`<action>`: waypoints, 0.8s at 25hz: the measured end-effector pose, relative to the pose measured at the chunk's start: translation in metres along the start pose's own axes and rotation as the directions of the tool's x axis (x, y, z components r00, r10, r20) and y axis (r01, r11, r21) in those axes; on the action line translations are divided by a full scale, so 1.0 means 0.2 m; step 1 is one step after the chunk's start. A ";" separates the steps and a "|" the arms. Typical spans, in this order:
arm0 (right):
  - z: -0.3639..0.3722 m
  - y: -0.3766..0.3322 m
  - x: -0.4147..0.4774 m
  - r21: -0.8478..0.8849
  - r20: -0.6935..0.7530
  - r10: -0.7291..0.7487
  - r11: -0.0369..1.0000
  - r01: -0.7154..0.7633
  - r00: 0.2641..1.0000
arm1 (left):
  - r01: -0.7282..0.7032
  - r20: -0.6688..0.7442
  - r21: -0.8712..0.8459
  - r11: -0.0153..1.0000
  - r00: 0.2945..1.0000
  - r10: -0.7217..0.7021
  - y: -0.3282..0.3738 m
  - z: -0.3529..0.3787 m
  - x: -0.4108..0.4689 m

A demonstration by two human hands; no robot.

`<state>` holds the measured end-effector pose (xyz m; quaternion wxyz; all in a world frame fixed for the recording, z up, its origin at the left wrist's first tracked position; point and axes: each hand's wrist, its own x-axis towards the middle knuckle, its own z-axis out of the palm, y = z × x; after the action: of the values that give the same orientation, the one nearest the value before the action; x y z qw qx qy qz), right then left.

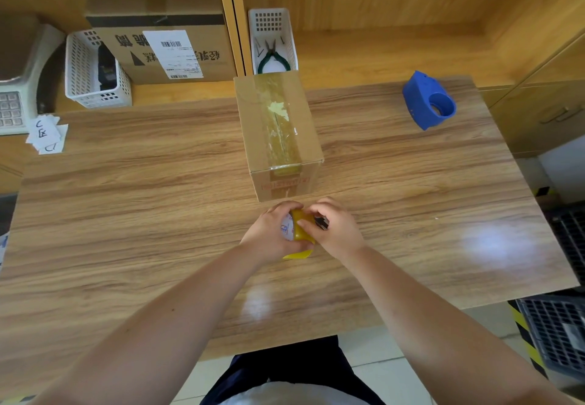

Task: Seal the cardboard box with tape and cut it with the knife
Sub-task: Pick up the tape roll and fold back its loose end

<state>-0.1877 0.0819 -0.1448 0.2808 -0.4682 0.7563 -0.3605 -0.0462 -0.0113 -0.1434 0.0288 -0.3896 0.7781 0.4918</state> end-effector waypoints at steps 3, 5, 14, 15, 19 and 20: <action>0.01 -0.01 0.02 0.101 -0.019 0.097 0.990 -0.095 0.995 | -0.010 0.045 0.063 0.998 0.999 0.008 -0.01 -0.03 0.00; 0.01 -0.02 0.03 0.076 -0.029 0.100 0.992 -0.097 0.995 | -0.015 0.104 0.122 0.992 0.995 0.002 -0.01 -0.04 0.00; -0.12 -0.10 0.02 -0.066 -0.104 -0.039 0.997 0.032 0.994 | -0.069 0.177 0.120 0.990 0.983 0.047 0.15 -0.10 -0.02; -0.15 -0.12 0.02 -0.089 -0.126 -0.072 0.994 0.061 0.989 | -0.082 0.175 0.110 0.991 0.983 0.062 0.18 -0.11 -0.02; -0.26 -0.20 0.03 -0.187 -0.169 -0.230 0.962 0.198 0.958 | -0.084 0.154 0.024 0.996 0.985 0.079 0.26 -0.15 -0.03; -0.29 -0.23 0.04 -0.199 -0.180 -0.261 0.954 0.224 0.948 | -0.053 0.156 -0.015 0.998 0.986 0.055 0.26 -0.15 -0.03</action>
<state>-0.2107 0.0776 -0.0742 0.1125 -0.5413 0.7465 -0.3701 -0.0644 -0.0213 -0.0870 0.0742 -0.3288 0.7812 0.5255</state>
